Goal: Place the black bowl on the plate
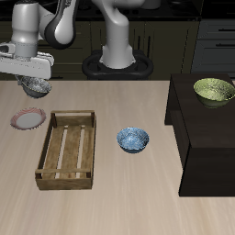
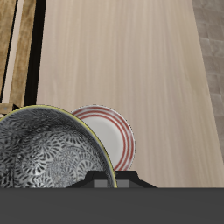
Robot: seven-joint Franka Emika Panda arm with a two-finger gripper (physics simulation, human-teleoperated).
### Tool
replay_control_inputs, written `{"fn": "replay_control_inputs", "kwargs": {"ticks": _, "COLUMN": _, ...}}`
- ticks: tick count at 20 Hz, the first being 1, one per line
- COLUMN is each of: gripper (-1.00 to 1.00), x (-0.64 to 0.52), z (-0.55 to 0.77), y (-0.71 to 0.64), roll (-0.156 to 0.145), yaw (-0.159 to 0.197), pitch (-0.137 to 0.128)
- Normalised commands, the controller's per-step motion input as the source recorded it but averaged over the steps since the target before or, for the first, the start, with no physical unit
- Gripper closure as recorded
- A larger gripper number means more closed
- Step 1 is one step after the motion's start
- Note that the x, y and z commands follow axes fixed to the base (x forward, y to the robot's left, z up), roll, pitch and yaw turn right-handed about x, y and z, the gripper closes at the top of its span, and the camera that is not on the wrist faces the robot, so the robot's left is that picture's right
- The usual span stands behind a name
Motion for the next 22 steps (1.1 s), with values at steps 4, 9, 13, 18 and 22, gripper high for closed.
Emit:
{"fn": "replay_control_inputs", "kwargs": {"ticks": 4, "gripper": 1.00, "x": -0.01, "z": -0.20, "y": -0.07, "roll": 0.007, "yaw": -0.006, "pitch": -0.007}}
{"fn": "replay_control_inputs", "kwargs": {"ticks": 9, "gripper": 1.00, "x": 0.07, "z": -0.31, "y": 0.00, "roll": 0.003, "yaw": 0.013, "pitch": 0.007}}
{"fn": "replay_control_inputs", "kwargs": {"ticks": 13, "gripper": 1.00, "x": 0.06, "z": -0.23, "y": -0.01, "roll": -0.006, "yaw": 0.001, "pitch": 0.029}}
{"fn": "replay_control_inputs", "kwargs": {"ticks": 18, "gripper": 1.00, "x": 0.05, "z": -0.33, "y": -0.06, "roll": -0.031, "yaw": 0.023, "pitch": 0.066}}
{"fn": "replay_control_inputs", "kwargs": {"ticks": 22, "gripper": 1.00, "x": 0.09, "z": -0.23, "y": -0.07, "roll": -0.032, "yaw": 0.006, "pitch": 0.039}}
